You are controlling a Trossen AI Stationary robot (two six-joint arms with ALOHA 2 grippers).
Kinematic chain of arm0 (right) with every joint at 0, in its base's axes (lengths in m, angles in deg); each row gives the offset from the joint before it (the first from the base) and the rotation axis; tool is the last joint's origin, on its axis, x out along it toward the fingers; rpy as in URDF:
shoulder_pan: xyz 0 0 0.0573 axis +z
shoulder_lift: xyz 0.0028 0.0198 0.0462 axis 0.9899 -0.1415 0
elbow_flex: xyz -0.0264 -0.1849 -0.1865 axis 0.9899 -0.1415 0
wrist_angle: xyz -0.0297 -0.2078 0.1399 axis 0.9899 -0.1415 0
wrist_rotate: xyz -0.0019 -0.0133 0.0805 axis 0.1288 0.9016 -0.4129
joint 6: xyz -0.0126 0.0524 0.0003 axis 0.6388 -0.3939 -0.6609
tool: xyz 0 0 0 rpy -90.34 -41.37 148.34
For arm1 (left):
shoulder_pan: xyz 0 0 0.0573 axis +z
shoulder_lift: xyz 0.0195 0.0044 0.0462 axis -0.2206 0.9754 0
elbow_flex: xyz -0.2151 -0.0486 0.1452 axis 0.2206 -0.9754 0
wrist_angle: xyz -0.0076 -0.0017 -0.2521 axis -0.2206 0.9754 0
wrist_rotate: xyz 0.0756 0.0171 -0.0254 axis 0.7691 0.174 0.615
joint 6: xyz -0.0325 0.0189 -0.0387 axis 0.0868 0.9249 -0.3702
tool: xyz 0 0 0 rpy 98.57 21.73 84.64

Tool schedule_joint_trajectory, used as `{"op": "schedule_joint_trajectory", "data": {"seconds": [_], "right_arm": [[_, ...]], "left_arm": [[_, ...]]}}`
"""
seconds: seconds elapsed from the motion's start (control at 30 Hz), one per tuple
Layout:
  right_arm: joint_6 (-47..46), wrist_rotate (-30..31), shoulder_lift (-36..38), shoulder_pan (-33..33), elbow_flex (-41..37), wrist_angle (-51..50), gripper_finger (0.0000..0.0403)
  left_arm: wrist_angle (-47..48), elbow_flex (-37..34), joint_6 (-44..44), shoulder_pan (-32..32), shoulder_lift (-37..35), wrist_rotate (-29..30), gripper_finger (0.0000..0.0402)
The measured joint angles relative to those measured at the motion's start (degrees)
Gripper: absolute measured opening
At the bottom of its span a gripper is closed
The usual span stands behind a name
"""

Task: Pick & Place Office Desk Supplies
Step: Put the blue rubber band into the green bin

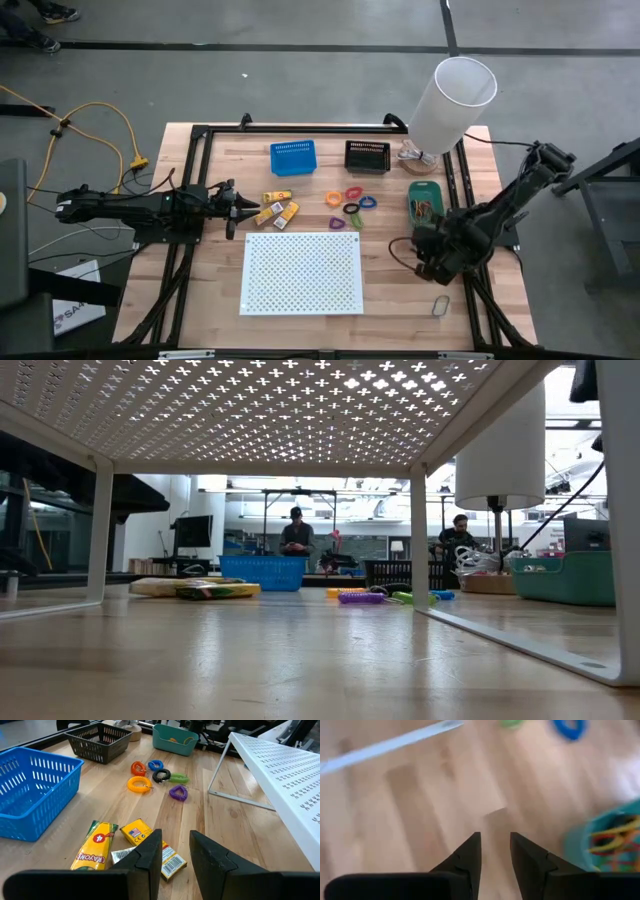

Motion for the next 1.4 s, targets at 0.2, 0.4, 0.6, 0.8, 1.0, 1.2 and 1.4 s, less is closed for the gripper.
{"op": "schedule_joint_trajectory", "data": {"seconds": [0.2, 0.4, 0.6, 0.8, 1.0, 1.2, 1.4], "right_arm": [[6.0, -10.9, 0.0, 2.5, 0.0, 4.0, 0.0091], [2.0, -18.8, -0.3, 5.0, 0.0, 7.0, 0.0091], [-4.1, -23.4, -0.3, 8.3, 0.0, 7.9, 0.0091], [-2.0, -21.9, -0.4, 12.9, 0.0, 7.9, 0.0091], [-3.5, -20.1, -4.0, 17.5, 0.0, 7.9, 0.0091], [-4.6, -20.1, -9.0, 21.6, 0.0, 9.2, 0.0091], [-4.5, -20.0, -13.0, 24.5, 0.0, 13.6, 0.0091]], "left_arm": [[0.0, 0.0, 0.0, 0.0, 0.0, 0.0, 0.0095], [0.0, 0.0, 0.0, 0.0, 0.0, 0.0, 0.0095], [0.0, 0.0, 0.0, 0.0, 0.0, 0.0, 0.0095], [0.0, 0.0, 0.0, 0.0, 0.0, 0.0, 0.0095], [0.0, 0.0, 0.0, 0.0, 0.0, 0.0, 0.0095], [0.0, 0.0, 0.0, 0.0, 0.0, 0.0, 0.0095], [0.0, 0.0, 0.0, 0.0, 0.0, 0.0, 0.0095]]}}
